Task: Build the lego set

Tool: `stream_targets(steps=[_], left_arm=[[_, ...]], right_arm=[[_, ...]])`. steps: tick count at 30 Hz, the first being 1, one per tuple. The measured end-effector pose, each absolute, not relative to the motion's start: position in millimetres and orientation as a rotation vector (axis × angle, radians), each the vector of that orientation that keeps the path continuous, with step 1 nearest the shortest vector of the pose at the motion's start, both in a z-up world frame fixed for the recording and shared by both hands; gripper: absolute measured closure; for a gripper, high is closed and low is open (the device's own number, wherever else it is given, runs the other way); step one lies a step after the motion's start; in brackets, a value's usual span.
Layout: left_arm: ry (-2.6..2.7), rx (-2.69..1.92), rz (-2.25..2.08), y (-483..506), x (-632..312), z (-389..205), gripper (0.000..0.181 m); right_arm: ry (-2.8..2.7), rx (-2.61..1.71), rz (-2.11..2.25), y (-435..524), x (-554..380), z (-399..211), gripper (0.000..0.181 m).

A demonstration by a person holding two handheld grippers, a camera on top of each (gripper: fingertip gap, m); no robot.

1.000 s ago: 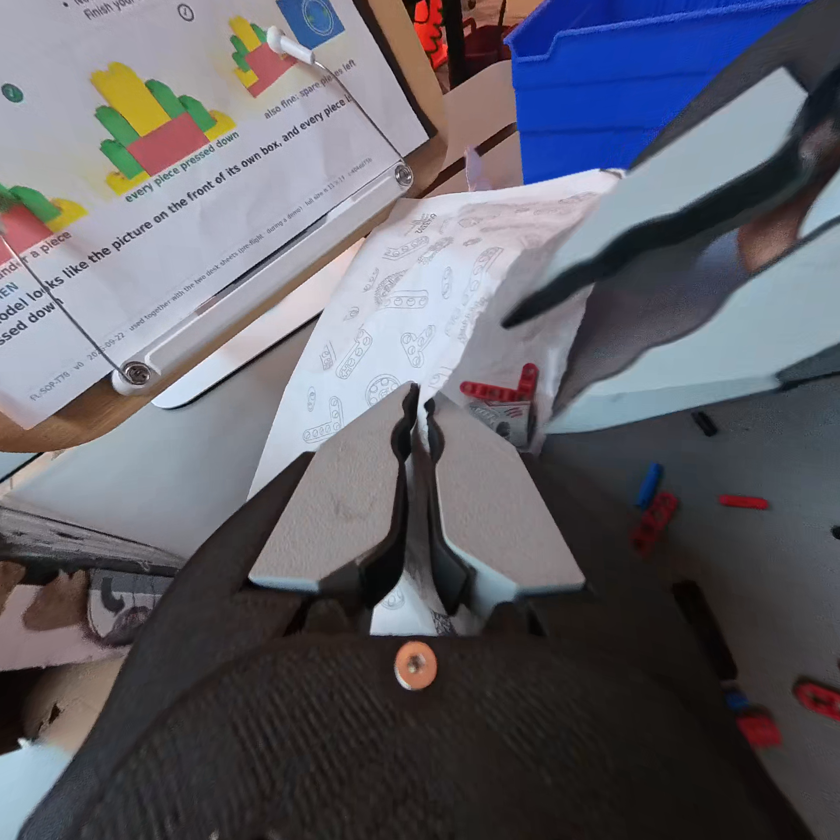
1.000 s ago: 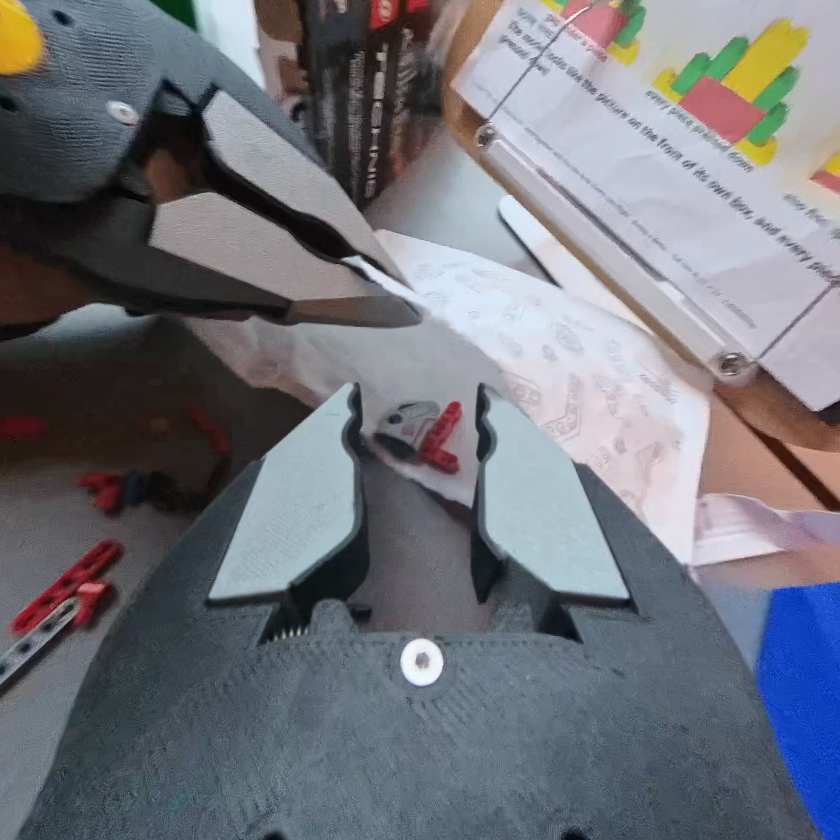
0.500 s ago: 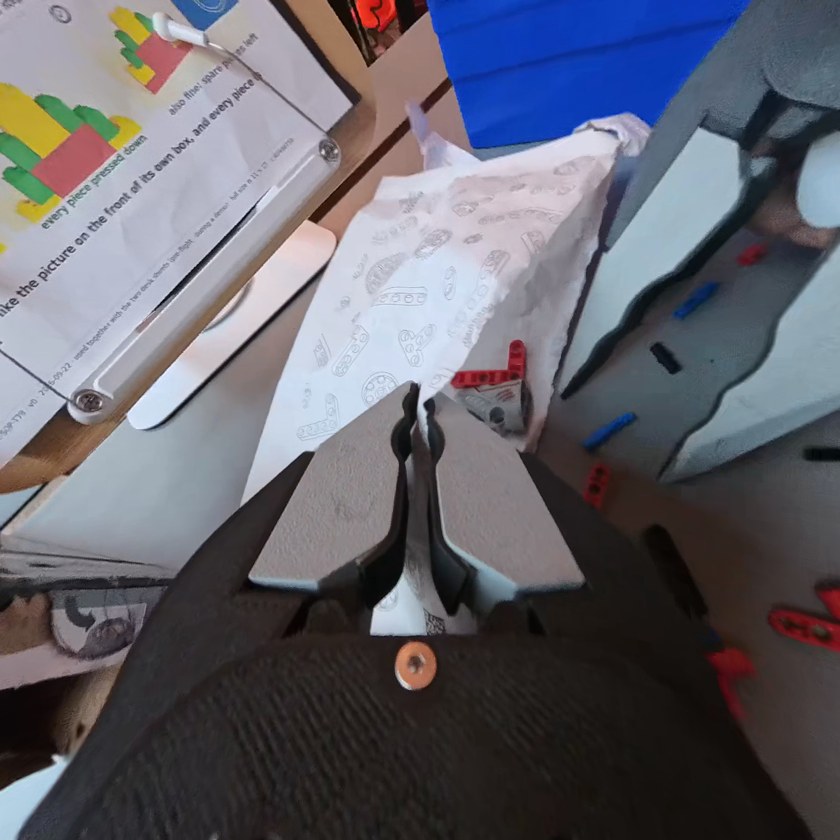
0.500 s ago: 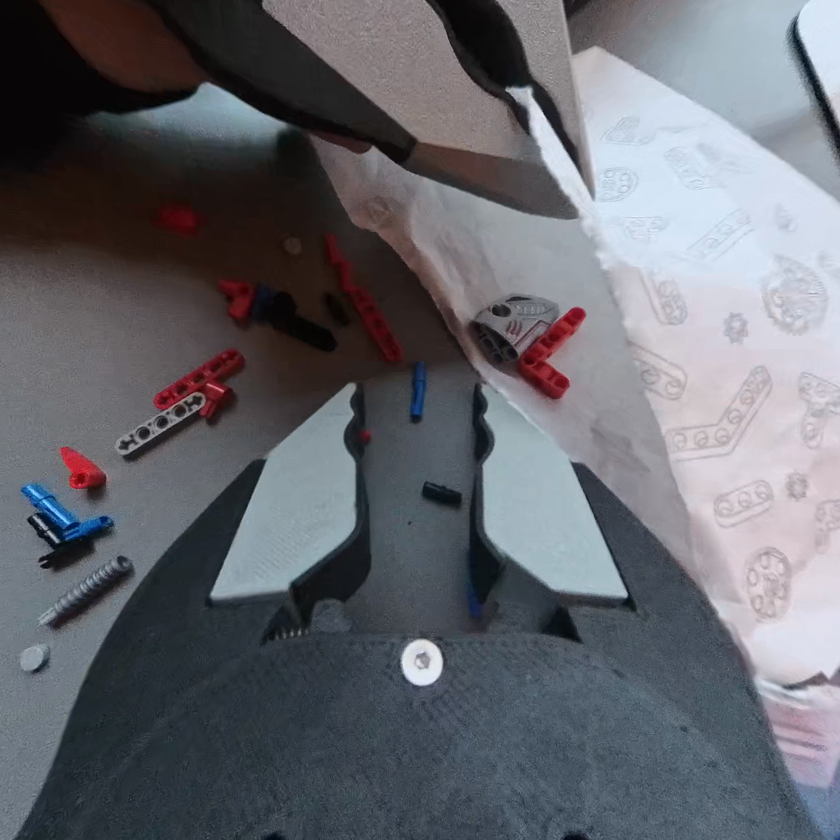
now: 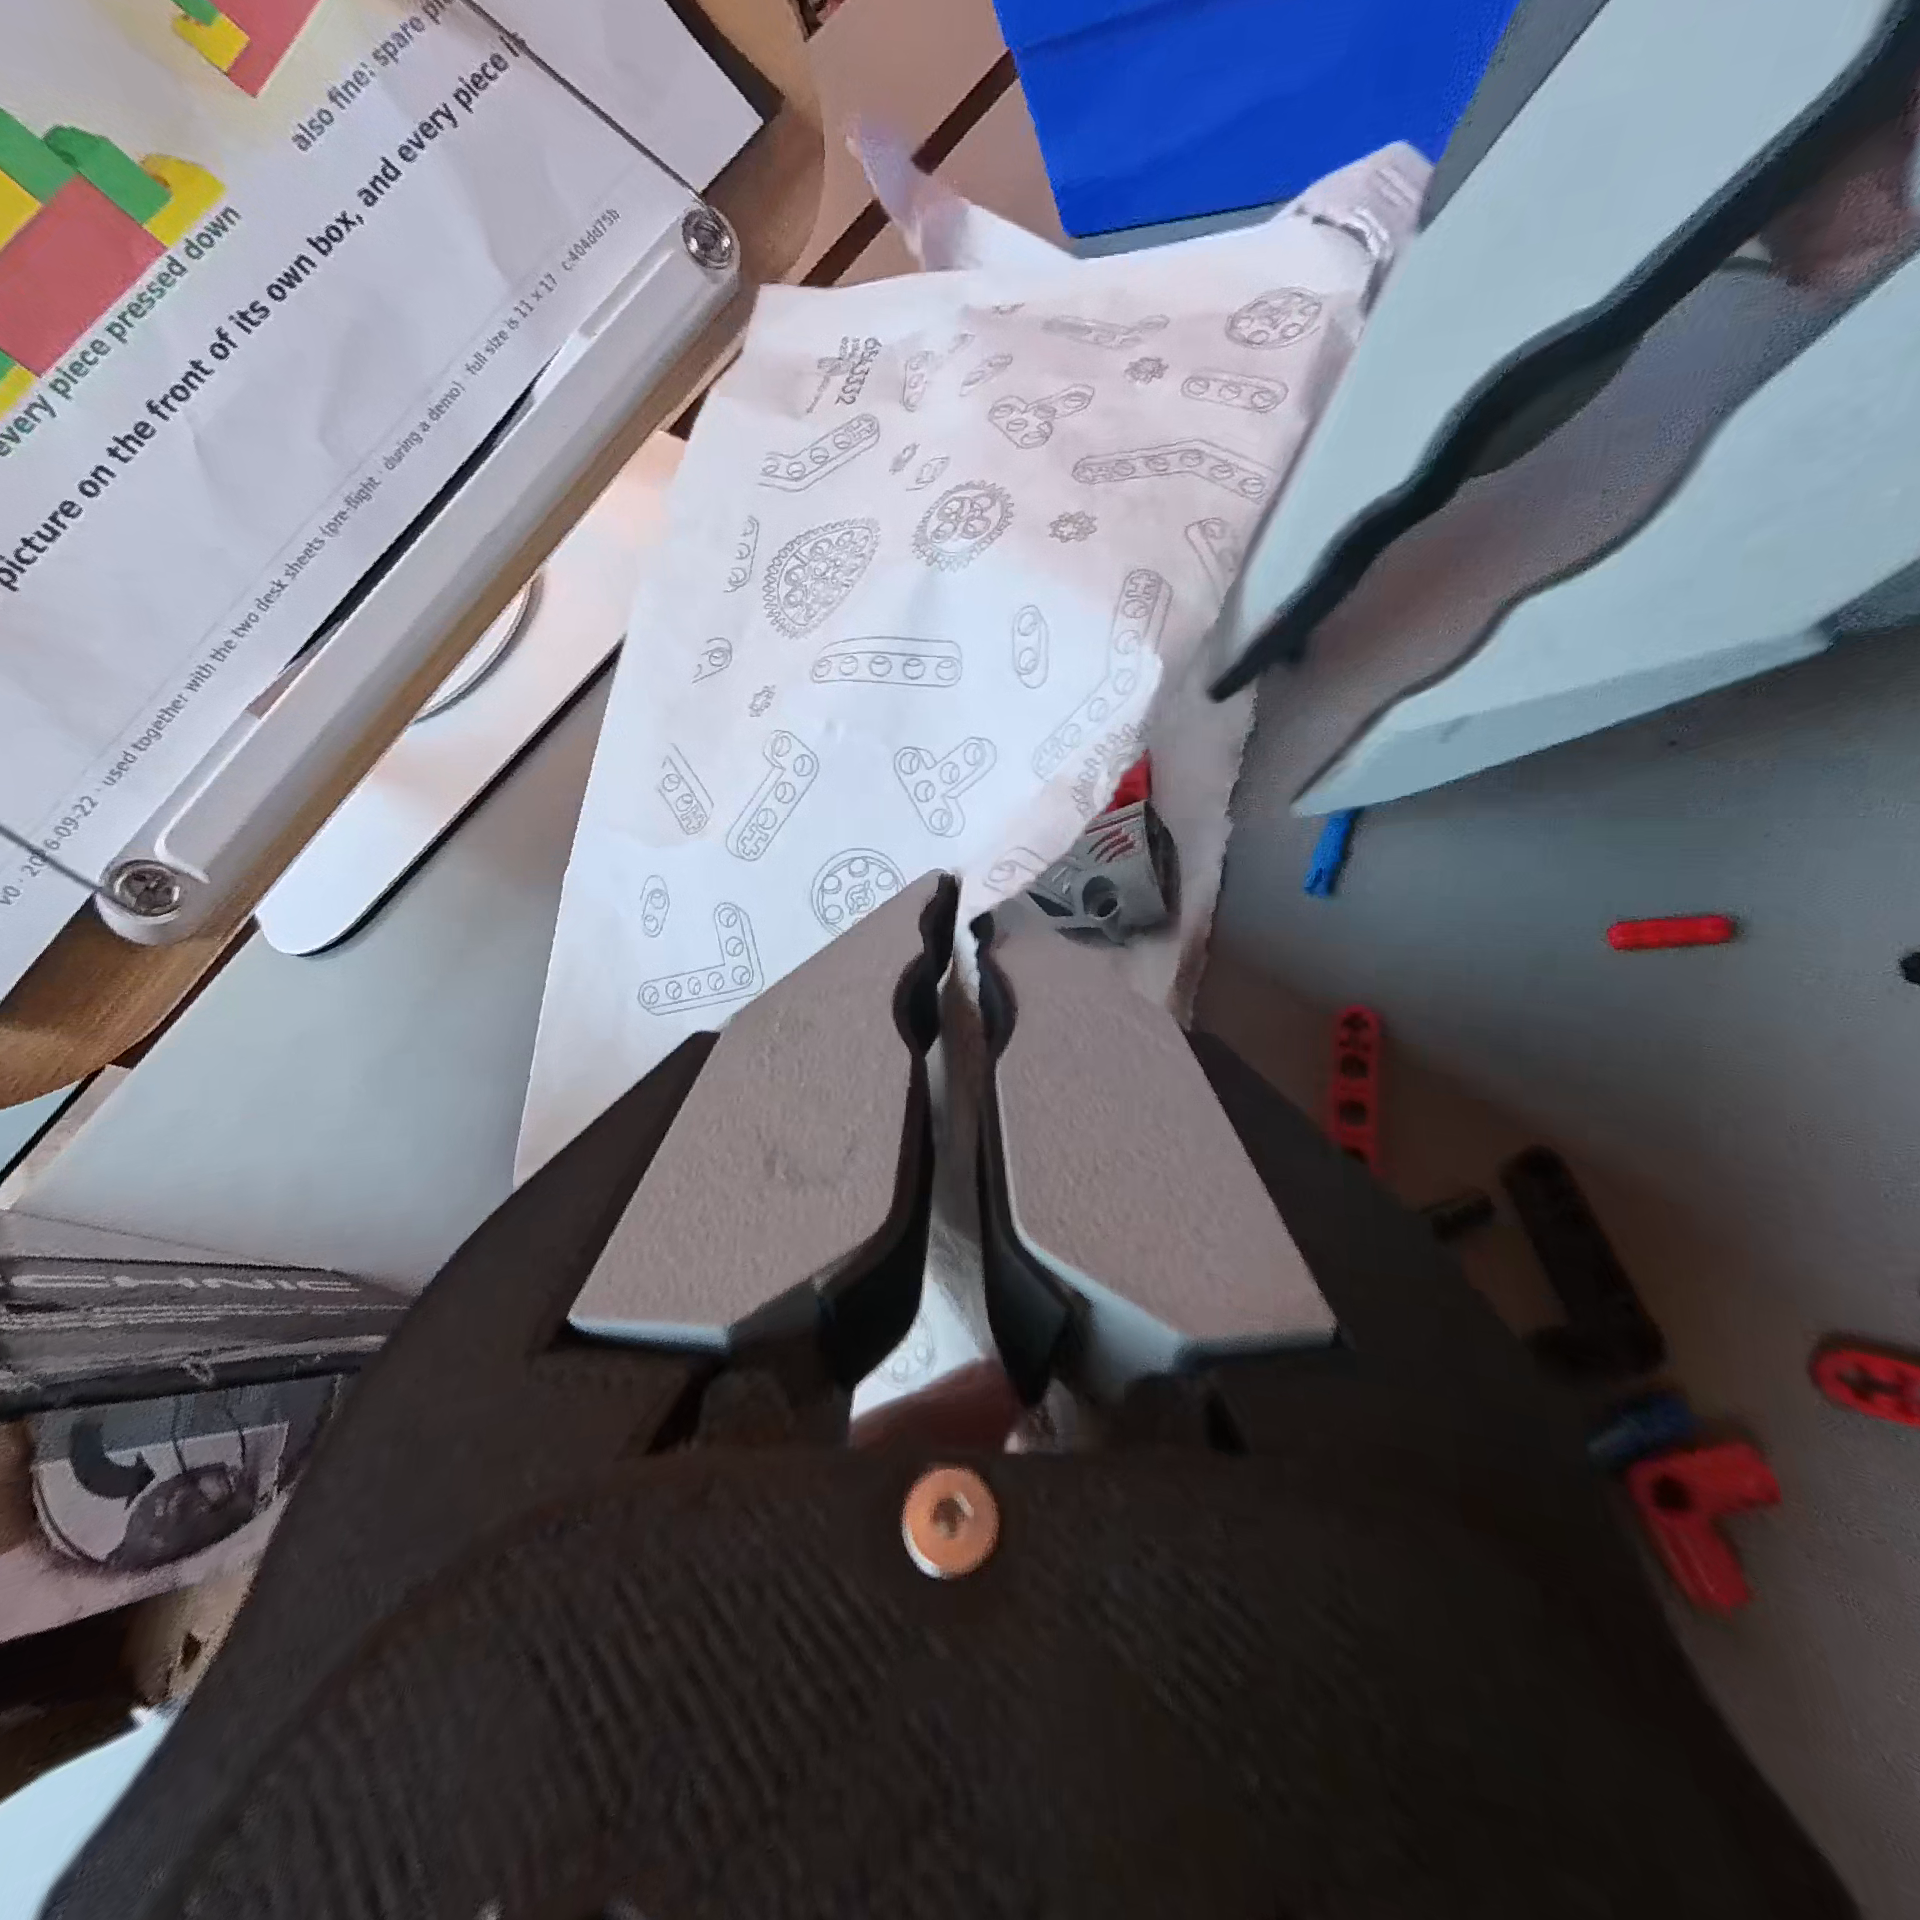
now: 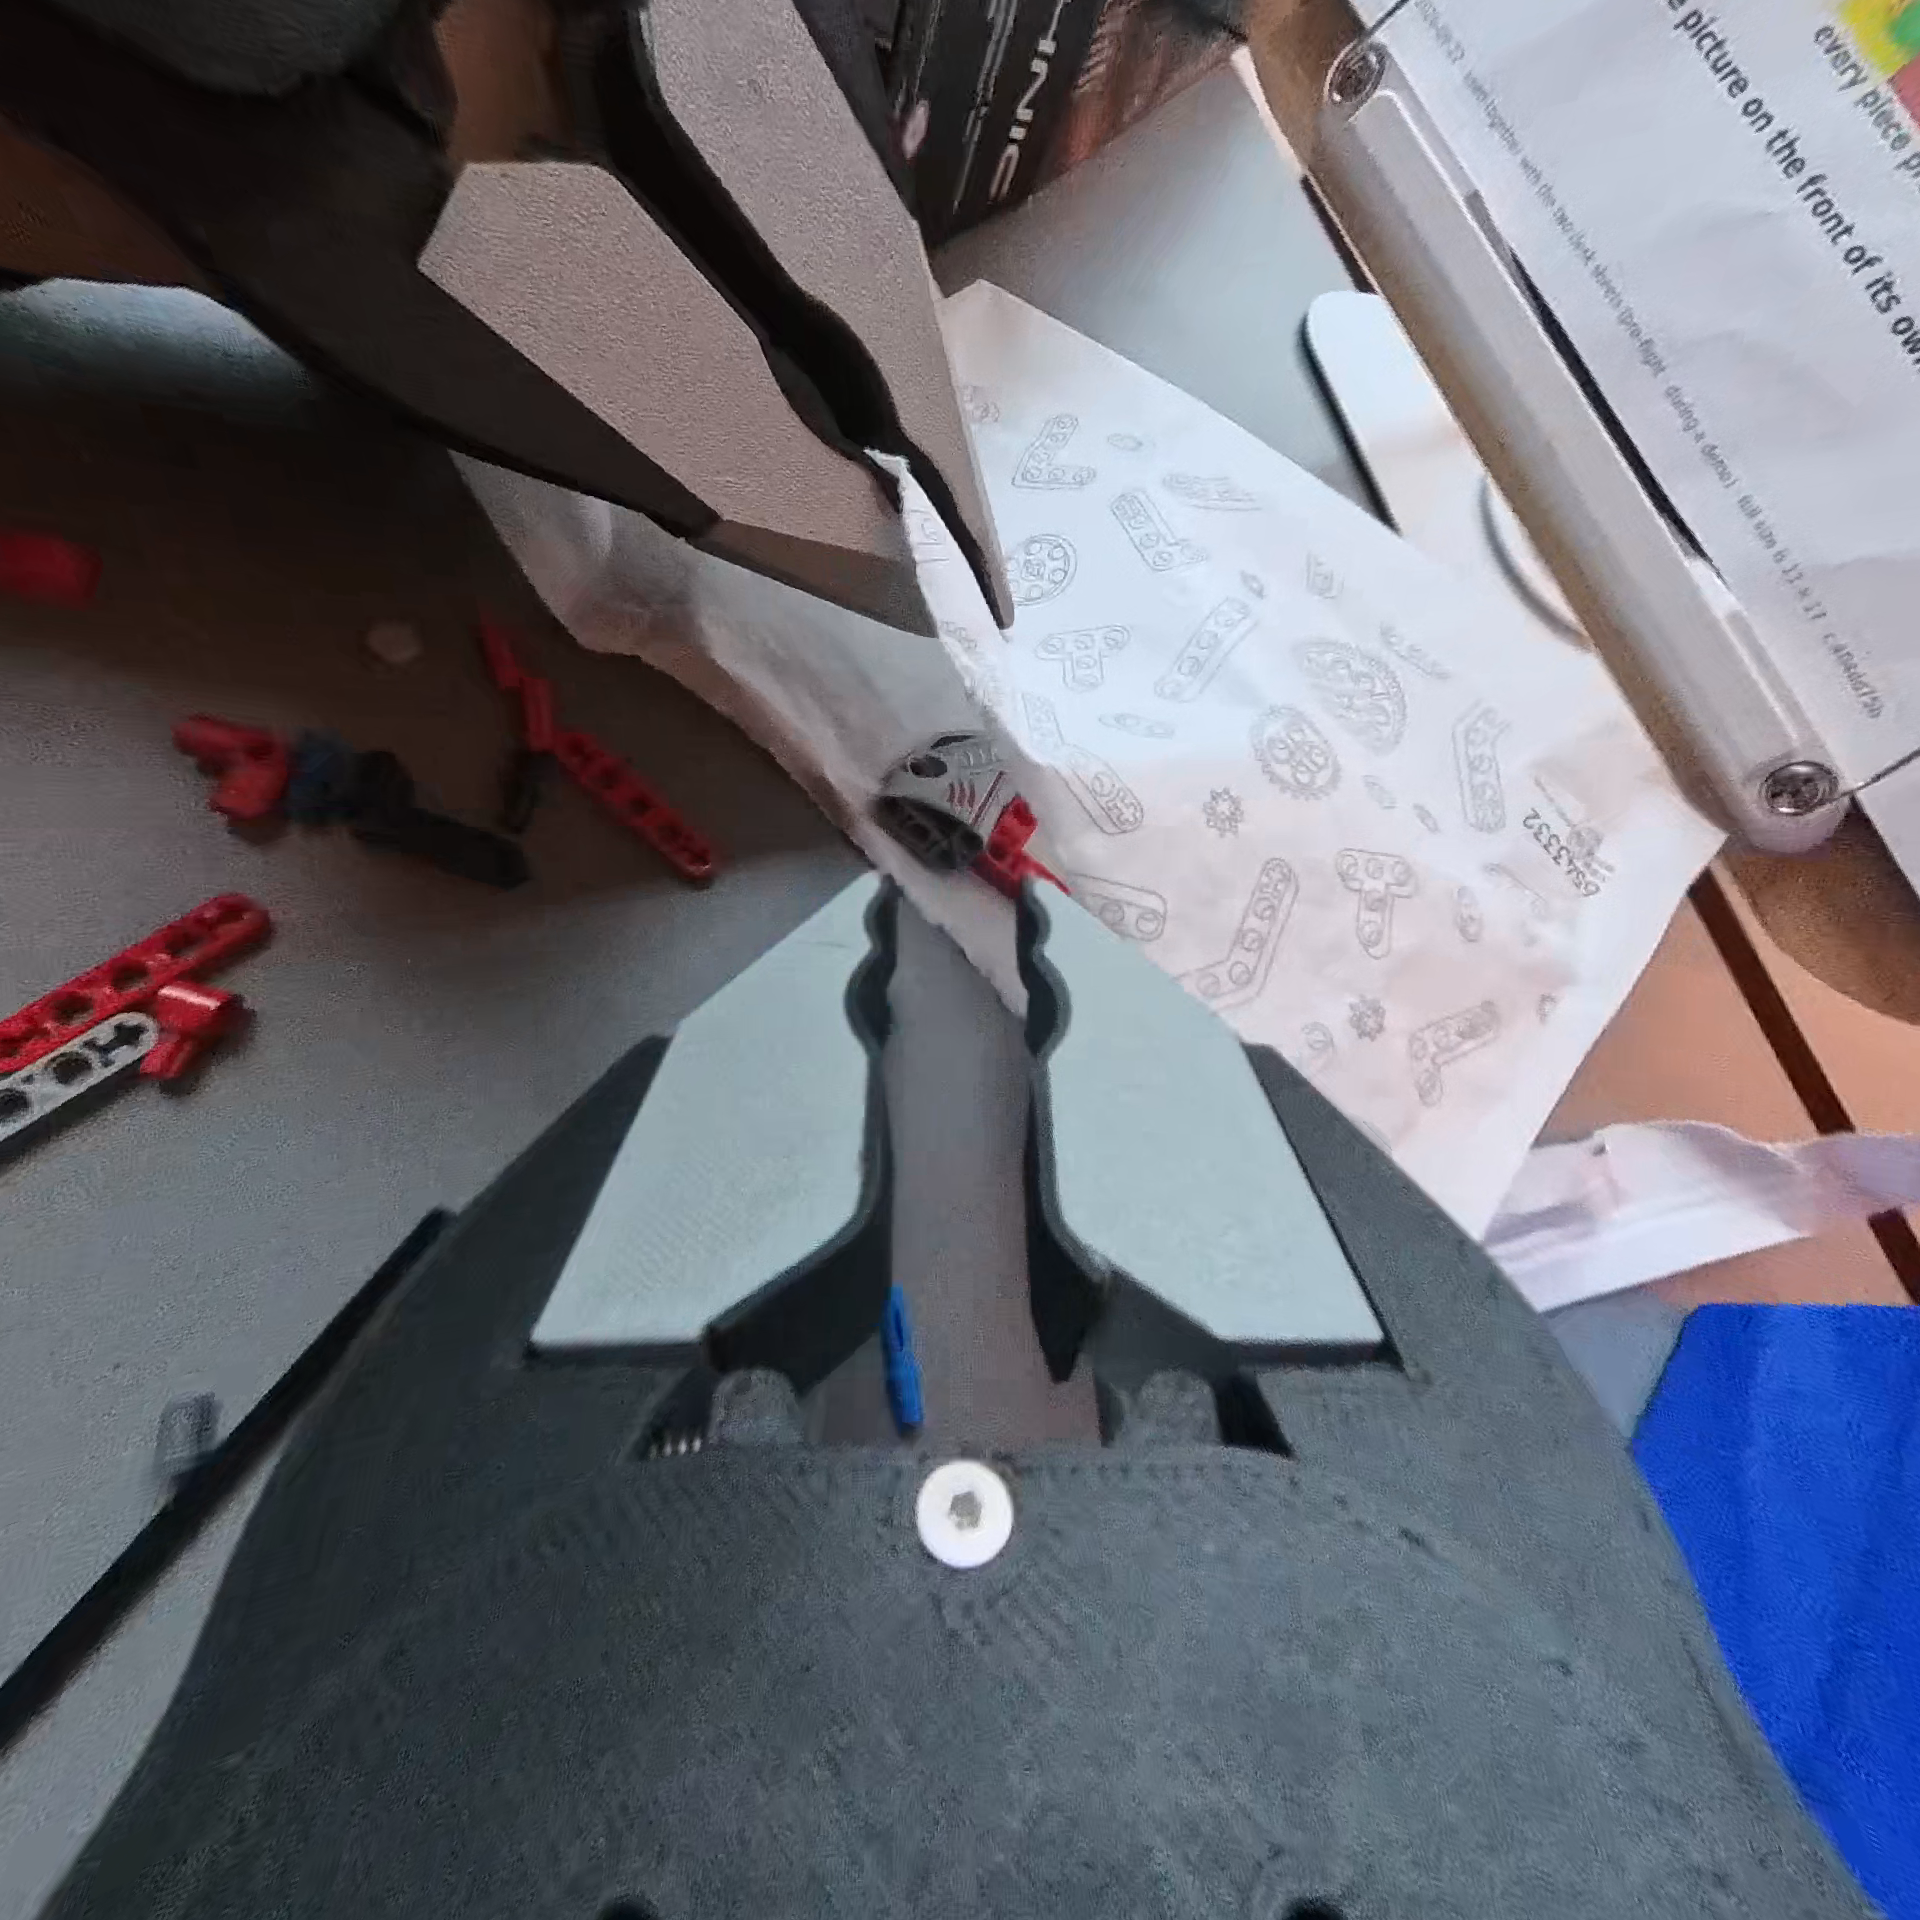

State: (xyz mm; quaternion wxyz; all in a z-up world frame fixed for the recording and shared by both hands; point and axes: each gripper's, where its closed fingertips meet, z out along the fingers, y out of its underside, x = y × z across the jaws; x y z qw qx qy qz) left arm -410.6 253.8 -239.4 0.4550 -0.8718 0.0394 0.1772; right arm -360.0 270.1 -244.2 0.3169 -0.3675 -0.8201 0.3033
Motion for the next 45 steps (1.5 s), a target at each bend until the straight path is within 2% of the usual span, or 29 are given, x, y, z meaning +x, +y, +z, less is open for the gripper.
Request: stream_targets(steps=[1, 3, 5, 10, 13, 17, 18, 21, 23, 26, 34, 39, 40, 45], left_arm=[[0.107, -2.158, 0.441, 253.9, -409.6, -240.6, 0.181], [0.128, -2.171, 0.441, 254.2, -407.1, -243.1, 0.181], [0.140, -2.175, 0.427, 254.5, -404.1, -243.9, 0.181], [0.139, -2.177, 0.365, 252.1, -398.2, -242.9, 0.181], [0.160, -2.184, 0.375, 251.9, -397.6, -245.4, 0.181], [0.156, -2.182, 0.387, 251.7, -399.2, -244.8, 0.181], [0.149, -2.178, 0.381, 251.6, -399.3, -244.0, 0.181], [0.133, -2.167, 0.378, 251.5, -400.5, -241.6, 0.181], [0.104, -2.160, 0.385, 251.1, -403.8, -239.5, 0.181], [0.022, -2.145, 0.343, 251.0, -407.7, -236.3, 0.181], [-0.003, -2.127, 0.336, 251.3, -408.7, -231.7, 0.181], [-0.008, -2.130, 0.329, 251.1, -408.3, -231.7, 0.181], [-0.008, -2.135, 0.328, 250.9, -408.1, -232.7, 0.181], [0.009, -2.147, 0.324, 250.7, -406.1, -234.6, 0.181]], right_arm=[[-2.214, -0.962, 0.858, 263.7, -350.0, -244.1, 0.164], [-2.363, -0.900, 1.113, 231.8, -323.9, -239.2, 0.180], [-2.441, -0.838, 1.279, 205.0, -311.4, -236.2, 0.181], [-2.565, -0.803, 1.198, 178.4, -316.4, -259.9, 0.181], [-2.470, -0.859, 1.028, 194.4, -336.7, -267.6, 0.181], [-2.389, -0.877, 1.045, 213.2, -333.2, -251.2, 0.181], [-2.345, -0.900, 1.024, 223.0, -335.8, -247.1, 0.179], [-2.234, -0.975, 0.873, 252.5, -349.5, -244.9, 0.148], [-2.174, -1.035, 0.838, 257.5, -358.9, -246.7, 0.154], [-2.109, -1.128, 0.795, 256.1, -370.6, -250.1, 0.142], [-2.018, -1.326, 0.700, 261.9, -393.6, -263.6, 0.149], [-2.077, -1.299, 0.729, 260.2, -386.4, -263.7, 0.154], [-2.098, -1.297, 0.763, 257.5, -382.2, -261.9, 0.160], [-2.248, -1.107, 0.813, 244.7, -339.9, -250.4, 0.160]])
